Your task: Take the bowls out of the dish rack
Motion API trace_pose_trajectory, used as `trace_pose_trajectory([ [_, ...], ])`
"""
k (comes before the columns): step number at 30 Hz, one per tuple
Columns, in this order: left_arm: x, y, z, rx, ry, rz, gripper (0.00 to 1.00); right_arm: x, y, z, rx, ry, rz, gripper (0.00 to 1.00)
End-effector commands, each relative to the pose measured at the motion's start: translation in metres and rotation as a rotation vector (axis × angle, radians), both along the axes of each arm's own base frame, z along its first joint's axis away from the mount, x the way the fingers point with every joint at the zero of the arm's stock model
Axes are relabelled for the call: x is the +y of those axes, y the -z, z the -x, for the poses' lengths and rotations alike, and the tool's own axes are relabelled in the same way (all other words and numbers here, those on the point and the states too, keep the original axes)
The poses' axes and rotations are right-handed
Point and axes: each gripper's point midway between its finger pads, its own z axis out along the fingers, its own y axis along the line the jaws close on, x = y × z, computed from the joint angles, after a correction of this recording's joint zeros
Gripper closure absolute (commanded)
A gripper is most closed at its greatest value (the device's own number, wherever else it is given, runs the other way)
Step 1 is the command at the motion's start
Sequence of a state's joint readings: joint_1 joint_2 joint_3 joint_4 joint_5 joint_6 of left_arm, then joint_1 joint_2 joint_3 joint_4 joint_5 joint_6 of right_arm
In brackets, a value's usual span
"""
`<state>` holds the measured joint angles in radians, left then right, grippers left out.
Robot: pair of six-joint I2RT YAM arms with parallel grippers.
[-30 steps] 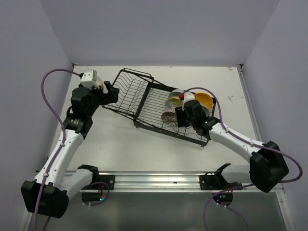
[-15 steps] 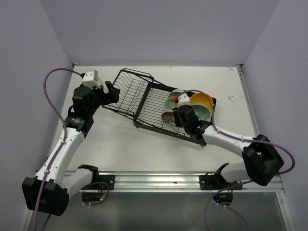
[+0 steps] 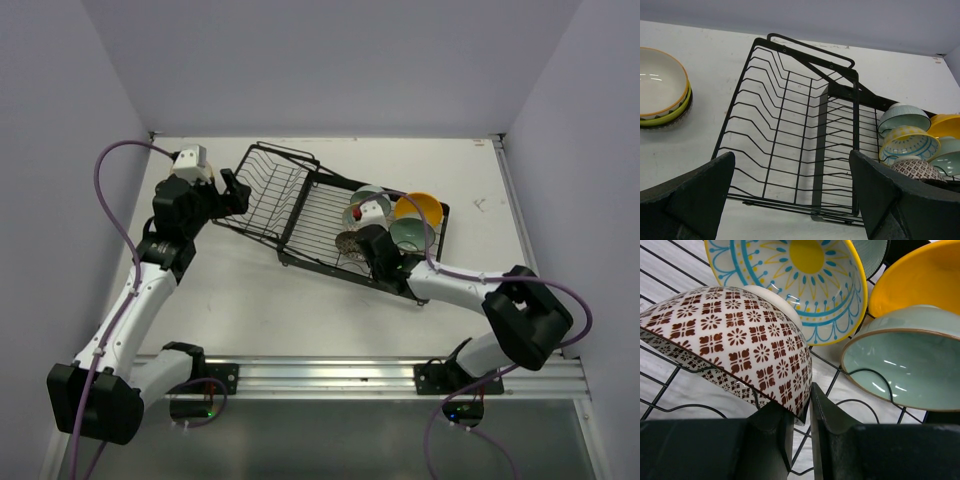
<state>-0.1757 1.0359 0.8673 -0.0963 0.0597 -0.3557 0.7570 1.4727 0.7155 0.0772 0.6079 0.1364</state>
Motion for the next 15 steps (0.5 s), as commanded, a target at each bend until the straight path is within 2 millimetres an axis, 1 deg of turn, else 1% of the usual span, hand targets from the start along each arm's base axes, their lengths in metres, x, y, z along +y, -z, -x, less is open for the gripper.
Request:
trace_pose_trajectory([
  [1, -0.004, -0.022, -0.003, -0.049, 0.013, 0.011, 0.0, 0.018, -0.036, -0.014, -0.12, 0.003, -0.077, 0.96],
  [2, -0.004, -0.021, -0.003, -0.047, 0.015, 0.013, 0.0, 0.016, -0.041, -0.015, -0.133, 0.014, -0.075, 1.0],
  [7, -0.004, -0.02, -0.004, -0.044, 0.015, 0.014, 0.0, 0.016, -0.056, -0.015, -0.178, 0.017, -0.087, 1.0],
  [11, -0.006, -0.019, -0.004, -0.04, 0.024, 0.021, 0.0, 0.02, -0.073, -0.014, -0.243, -0.005, -0.08, 1.0],
  [12, -0.007, -0.019, -0.004, -0.04, 0.027, 0.021, 0.0, 0.021, -0.074, -0.011, -0.255, -0.015, -0.071, 1.0],
  [13, -0.007, -0.019, -0.004, -0.04, 0.028, 0.023, 0.0, 0.02, -0.077, -0.01, -0.272, -0.013, -0.049, 1.0],
  [14, -0.008, -0.019, -0.004, -0.04, 0.03, 0.022, 0.0, 0.022, -0.081, -0.009, -0.291, -0.029, -0.031, 1.0],
  [15, -0.007, -0.019, -0.004, -0.04, 0.027, 0.021, 0.0, 0.02, -0.081, -0.009, -0.297, -0.027, -0.02, 1.0],
])
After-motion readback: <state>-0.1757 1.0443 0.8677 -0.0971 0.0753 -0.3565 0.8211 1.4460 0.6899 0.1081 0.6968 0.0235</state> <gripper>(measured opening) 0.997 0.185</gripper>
